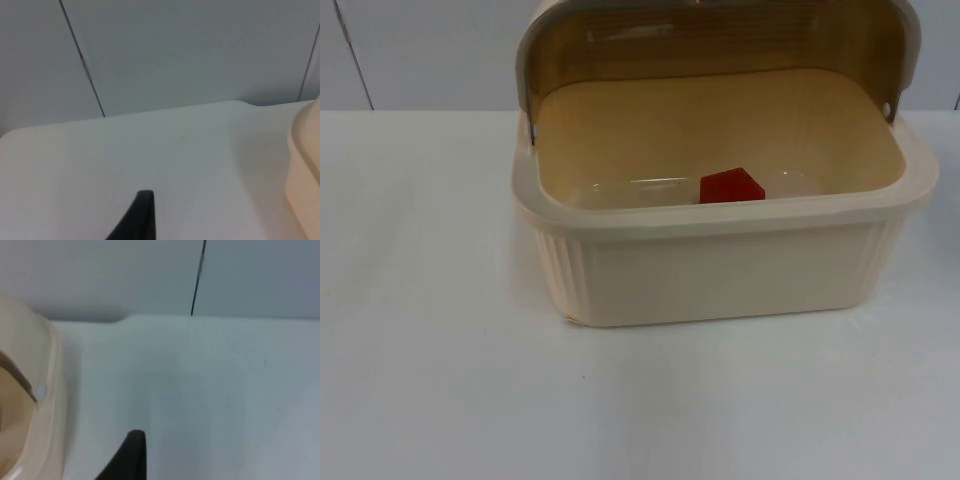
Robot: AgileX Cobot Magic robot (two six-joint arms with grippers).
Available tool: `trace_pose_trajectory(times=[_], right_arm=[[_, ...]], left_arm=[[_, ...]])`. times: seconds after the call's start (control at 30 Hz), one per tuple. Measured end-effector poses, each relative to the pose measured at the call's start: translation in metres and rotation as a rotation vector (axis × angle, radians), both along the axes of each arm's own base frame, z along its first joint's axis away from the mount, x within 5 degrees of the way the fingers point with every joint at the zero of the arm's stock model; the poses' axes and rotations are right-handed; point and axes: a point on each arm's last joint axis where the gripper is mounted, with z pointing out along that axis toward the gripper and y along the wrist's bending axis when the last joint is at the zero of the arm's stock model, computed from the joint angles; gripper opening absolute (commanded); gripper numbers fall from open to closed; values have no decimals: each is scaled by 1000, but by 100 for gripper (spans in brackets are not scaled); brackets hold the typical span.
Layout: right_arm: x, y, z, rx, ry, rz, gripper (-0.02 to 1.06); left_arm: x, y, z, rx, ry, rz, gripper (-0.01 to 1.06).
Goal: Open the box lid with the left hand, place the block into the box with the right hand, then close the box lid with the left hand.
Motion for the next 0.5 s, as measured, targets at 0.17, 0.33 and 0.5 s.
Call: trace_pose_trajectory(times=[0.17,0.33,0.5], right_arm=[[-3,0,-21,10,49,-12,104],[-4,-1,-37,10,32,-27,104],[-4,-2,-37,13,-19,-40,104]], left_arm=[[0,0,0,-3,-3,-1,104],[0,0,-1,-6,6,5,104],[0,-5,1,-4,11,-12,104]])
